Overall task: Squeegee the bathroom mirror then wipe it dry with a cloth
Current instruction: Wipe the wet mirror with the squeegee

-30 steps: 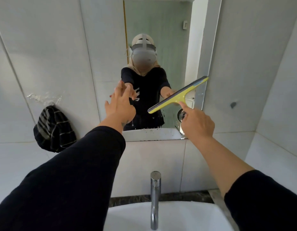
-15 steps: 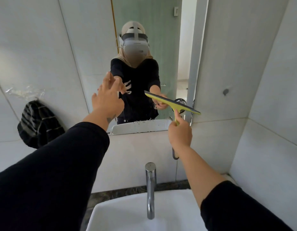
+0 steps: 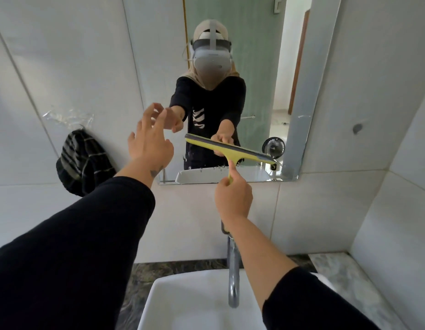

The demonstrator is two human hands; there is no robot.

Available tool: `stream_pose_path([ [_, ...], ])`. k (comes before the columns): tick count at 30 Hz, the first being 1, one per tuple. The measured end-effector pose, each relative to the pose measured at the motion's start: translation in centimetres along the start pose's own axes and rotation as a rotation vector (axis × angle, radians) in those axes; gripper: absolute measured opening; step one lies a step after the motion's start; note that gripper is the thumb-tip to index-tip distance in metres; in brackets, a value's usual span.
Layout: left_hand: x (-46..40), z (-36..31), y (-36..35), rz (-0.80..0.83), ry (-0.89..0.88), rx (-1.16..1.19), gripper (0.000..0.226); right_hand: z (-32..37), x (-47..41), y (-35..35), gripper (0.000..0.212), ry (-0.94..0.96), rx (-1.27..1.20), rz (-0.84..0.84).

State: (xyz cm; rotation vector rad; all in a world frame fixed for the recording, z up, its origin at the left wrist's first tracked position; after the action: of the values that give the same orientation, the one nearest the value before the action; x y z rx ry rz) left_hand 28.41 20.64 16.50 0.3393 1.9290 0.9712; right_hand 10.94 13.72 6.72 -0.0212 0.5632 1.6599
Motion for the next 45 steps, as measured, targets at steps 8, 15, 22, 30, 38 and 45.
stream_pose_path([
  [8, 0.5, 1.9, 0.2, -0.006, 0.021, 0.012, 0.071, 0.9, 1.6, -2.6, 0.054, 0.032, 0.013, 0.042],
  [15, 1.3, 2.1, -0.3, 0.017, 0.024, 0.02, 0.072, 1.7, 3.1, -4.3, 0.056, 0.189, 0.271, 0.165],
  [22, 4.7, 2.9, -3.4, 0.113, 0.095, 0.012, 0.076, 1.0, 3.2, -4.1, 0.067, 0.396, 0.641, 0.282],
  [30, 6.9, -0.5, -5.8, 0.18, 0.086, 0.049, 0.08, -0.7, 0.5, 0.4, 0.073, 0.414, 0.803, 0.238],
  [38, 7.4, -3.6, -8.2, 0.218, 0.013, 0.023, 0.085, -4.1, -1.9, 4.6, 0.063, 0.351, 0.797, 0.125],
  [45, 7.1, -3.3, -9.5, 0.252, 0.026, -0.019, 0.085, -6.5, -2.8, 6.3, 0.052, 0.325, 0.732, 0.086],
])
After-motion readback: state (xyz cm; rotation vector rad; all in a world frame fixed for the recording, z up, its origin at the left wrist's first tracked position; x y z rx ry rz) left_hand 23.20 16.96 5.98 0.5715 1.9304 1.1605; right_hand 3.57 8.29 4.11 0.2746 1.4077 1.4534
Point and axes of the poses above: each hand's wrist, its own x-axis away from the middle knuckle, its own y-axis out of the back of the hand, z = x × y, the point moved 4 cm from there along -x, towards the middle knuckle, and after that the axes turned 1 degree about -y, right-handed, at the moved point
